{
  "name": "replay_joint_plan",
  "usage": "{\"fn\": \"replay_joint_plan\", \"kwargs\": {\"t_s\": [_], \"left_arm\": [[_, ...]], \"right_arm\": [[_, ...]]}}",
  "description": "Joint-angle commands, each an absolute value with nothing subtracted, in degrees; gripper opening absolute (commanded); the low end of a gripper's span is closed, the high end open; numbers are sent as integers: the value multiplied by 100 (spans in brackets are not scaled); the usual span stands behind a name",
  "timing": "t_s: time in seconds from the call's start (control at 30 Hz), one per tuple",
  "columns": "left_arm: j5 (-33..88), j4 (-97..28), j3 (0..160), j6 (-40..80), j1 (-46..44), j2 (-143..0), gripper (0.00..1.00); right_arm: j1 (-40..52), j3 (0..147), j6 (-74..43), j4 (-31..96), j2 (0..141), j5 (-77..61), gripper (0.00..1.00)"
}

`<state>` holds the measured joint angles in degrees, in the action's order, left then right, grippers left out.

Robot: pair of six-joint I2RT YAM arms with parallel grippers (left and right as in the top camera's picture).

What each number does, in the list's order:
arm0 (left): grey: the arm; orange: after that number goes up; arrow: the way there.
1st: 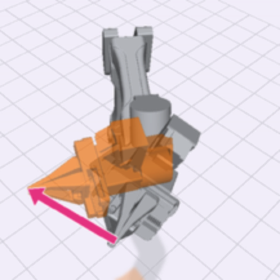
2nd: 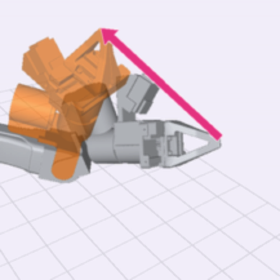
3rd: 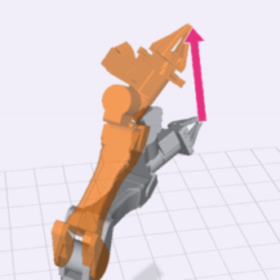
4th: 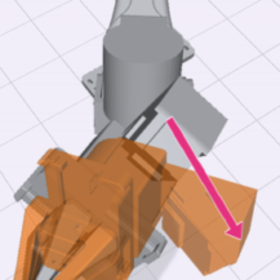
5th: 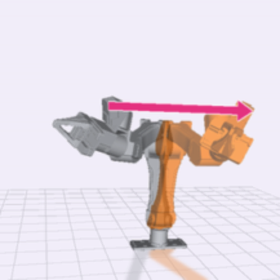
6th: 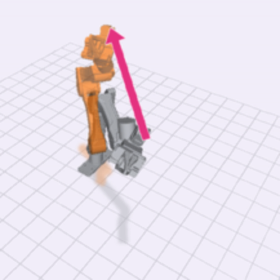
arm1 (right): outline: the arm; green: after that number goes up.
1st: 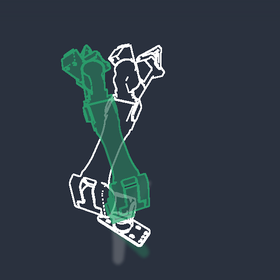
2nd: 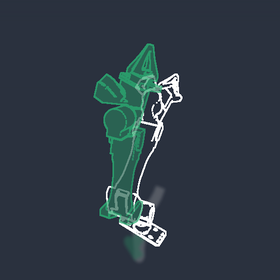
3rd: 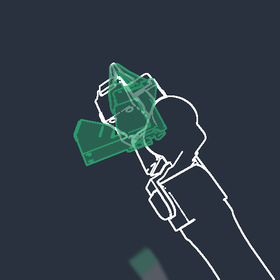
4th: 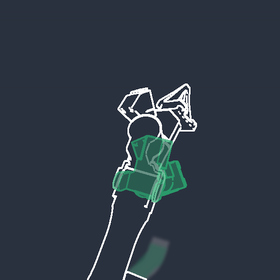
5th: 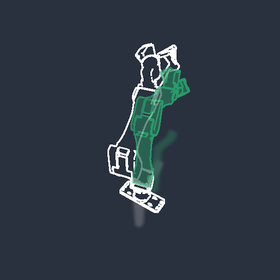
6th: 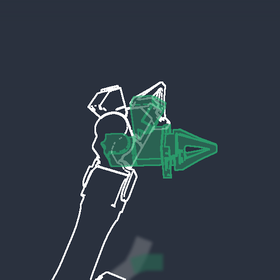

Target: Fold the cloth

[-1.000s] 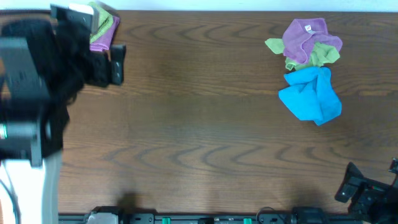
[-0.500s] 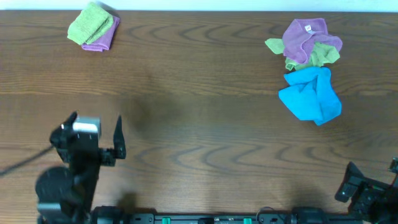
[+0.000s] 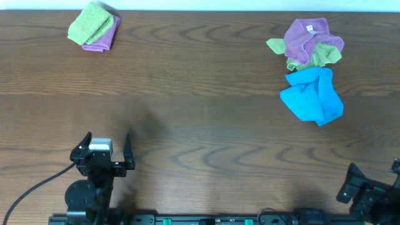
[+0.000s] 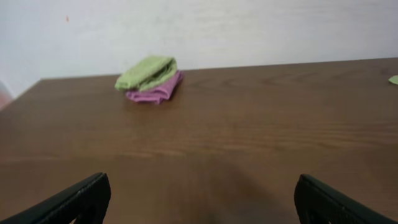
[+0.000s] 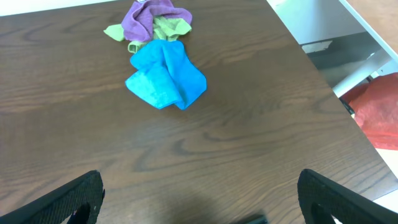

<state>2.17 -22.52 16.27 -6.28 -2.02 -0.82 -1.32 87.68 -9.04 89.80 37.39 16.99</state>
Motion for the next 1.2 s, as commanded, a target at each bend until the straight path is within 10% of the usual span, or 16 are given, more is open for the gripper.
{"fn": "replay_joint_plan", "kwargs": {"t_s": [0.0,1.17], "left_arm": [[-137,-2226,1507,-336,-178,-19,95],[-703,-2158,642,130,3,-30,95]], "right_arm": [[-143,8768,-1004,8982,3745,1776,99],[-143,8768,-1007,8982,3745,1776,99]]}}
